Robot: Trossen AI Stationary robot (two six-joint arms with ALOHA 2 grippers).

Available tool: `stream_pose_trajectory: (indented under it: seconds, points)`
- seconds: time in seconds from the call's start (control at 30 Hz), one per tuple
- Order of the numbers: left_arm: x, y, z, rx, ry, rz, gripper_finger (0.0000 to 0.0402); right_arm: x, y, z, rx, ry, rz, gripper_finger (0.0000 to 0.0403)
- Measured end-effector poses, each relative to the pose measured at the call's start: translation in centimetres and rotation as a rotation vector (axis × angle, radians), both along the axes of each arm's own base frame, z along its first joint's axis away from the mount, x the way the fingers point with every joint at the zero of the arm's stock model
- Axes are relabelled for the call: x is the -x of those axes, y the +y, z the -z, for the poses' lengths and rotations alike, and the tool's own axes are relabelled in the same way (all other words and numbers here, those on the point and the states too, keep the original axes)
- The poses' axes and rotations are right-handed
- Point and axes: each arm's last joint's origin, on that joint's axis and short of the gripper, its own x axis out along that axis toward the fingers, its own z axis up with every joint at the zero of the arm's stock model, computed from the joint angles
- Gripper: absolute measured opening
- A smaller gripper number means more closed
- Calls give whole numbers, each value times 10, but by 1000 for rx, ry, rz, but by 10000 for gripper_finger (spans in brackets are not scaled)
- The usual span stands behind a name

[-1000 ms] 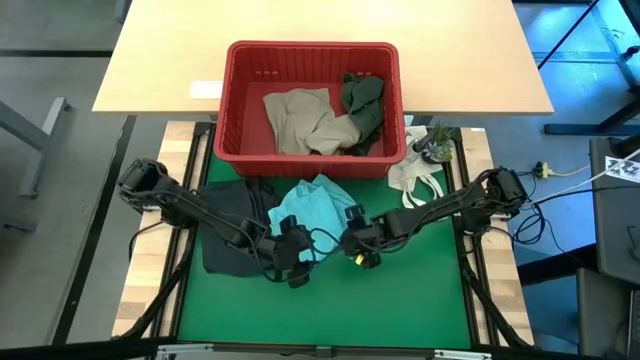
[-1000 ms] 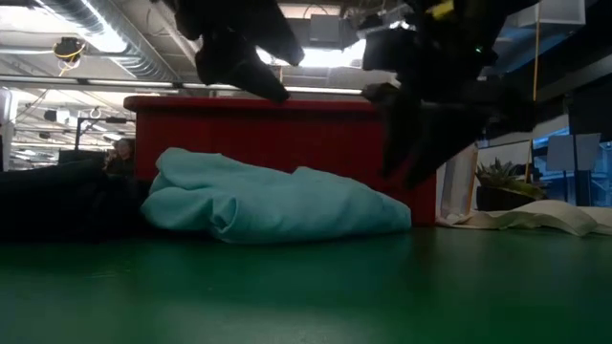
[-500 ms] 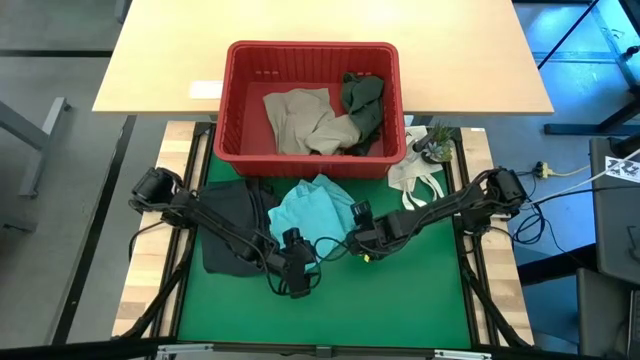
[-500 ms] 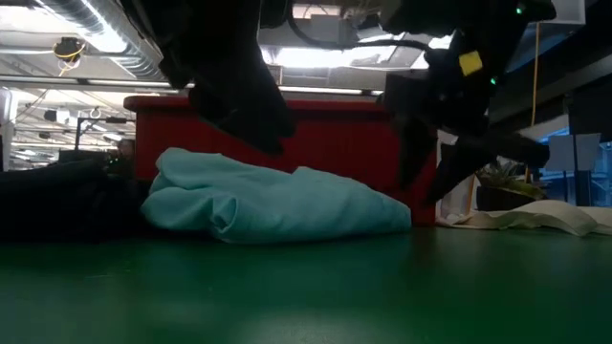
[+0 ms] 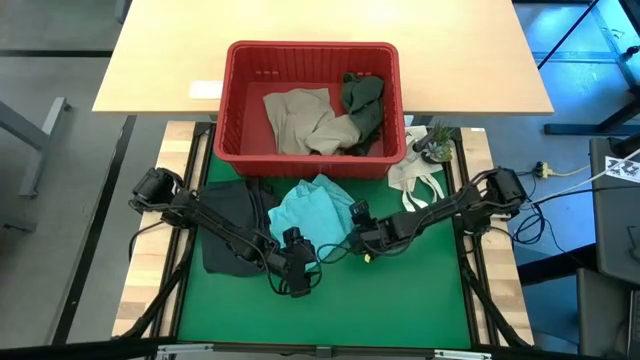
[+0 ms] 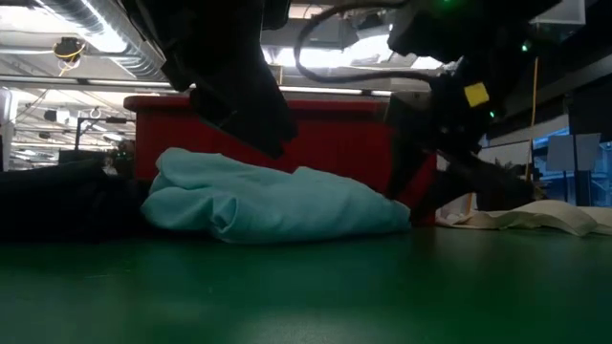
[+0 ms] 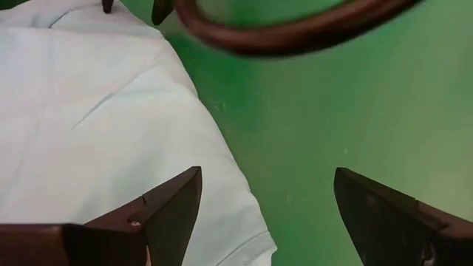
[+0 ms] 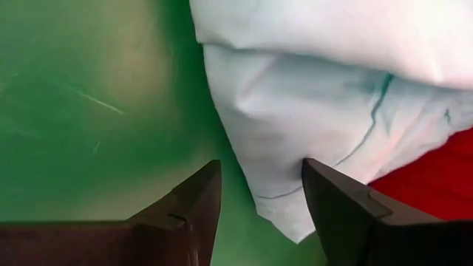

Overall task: Fold Laundry from Bin
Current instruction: Stack the folded blue shorts on top of the folded black shorts

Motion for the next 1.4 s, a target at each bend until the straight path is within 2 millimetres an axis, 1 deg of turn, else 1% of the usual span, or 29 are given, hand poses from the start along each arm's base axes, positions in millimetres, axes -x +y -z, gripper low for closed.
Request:
stream_pose_trajectory:
  seconds: [0.23, 0.33, 0.43, 0.5, 0.6, 0.67, 0.87, 0.93, 1.03, 1.13, 1.3, 1.4]
  points:
    - [0, 0, 0, -1, 0, 0, 299, 1, -20, 10, -22, -46, 56, 188]
    - [0, 0, 0, 0, 0, 0, 299, 0, -27, 12, -75, -41, 68, 188]
    - [0, 0, 0, 2, -6, 0, 299, -1, -31, 14, -111, -31, 68, 184]
    - [-1, -1, -1, 8, -18, 0, 299, -2, -31, 16, -111, -28, 68, 173]
    - [-3, -2, -3, 29, -46, 5, 299, -2, -30, 17, -112, -28, 64, 145]
    - [-4, -3, -4, 40, -60, 12, 299, -2, -30, 18, -125, -26, 60, 119]
    - [-2, -8, -4, 45, -63, 27, 298, -2, -29, 18, -162, -24, 50, 18]
    - [-1, -11, -4, 44, -61, 37, 298, -3, -28, 18, -210, -32, 53, 11]
    - [1, -16, -4, 45, -60, 53, 298, -5, -23, 16, -270, -62, 105, 29]
    - [4, -21, -4, 45, -58, 68, 298, -7, -11, 13, -321, -76, 99, 37]
    - [13, -28, 0, 15, 2, 96, 298, -9, 15, 7, -418, -80, 45, 12]
    - [20, -35, 2, -3, 39, 121, 298, -8, 30, 3, -458, -87, 35, 8]
